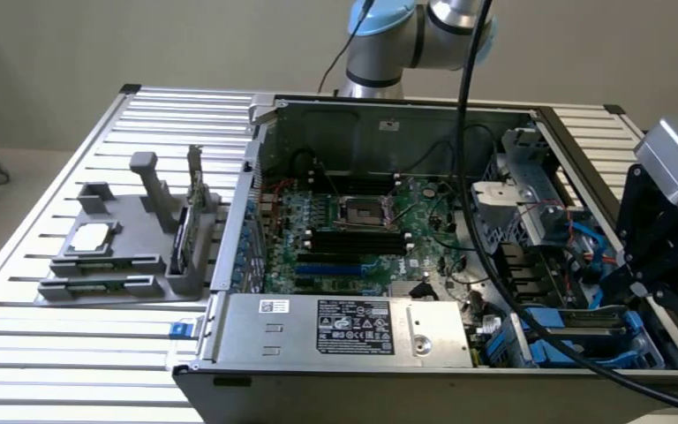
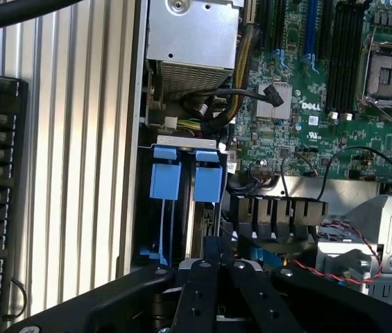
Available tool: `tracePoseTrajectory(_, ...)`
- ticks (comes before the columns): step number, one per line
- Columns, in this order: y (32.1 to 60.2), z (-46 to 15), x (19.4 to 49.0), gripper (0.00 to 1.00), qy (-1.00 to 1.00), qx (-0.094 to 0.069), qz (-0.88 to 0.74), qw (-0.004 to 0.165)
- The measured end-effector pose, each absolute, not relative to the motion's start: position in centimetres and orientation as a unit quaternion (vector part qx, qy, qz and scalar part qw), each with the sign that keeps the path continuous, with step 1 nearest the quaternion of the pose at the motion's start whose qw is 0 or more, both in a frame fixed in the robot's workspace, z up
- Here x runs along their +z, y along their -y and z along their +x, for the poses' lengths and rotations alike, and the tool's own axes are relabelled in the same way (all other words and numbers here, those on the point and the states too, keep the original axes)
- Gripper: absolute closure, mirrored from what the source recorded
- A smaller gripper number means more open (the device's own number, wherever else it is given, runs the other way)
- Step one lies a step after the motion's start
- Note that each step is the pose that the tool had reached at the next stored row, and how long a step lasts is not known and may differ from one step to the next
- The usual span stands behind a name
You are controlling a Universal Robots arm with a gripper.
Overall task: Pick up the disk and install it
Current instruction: 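Insert the first disk wire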
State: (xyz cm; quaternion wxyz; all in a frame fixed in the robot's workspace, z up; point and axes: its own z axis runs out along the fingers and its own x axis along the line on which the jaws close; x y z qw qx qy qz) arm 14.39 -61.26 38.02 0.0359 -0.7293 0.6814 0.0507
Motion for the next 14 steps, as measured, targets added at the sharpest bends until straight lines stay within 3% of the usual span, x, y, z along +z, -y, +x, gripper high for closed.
tracePoseTrajectory(14, 61.26, 14.29, 38.01, 0.89, -0.710, 0.049, -0.701, 0.038)
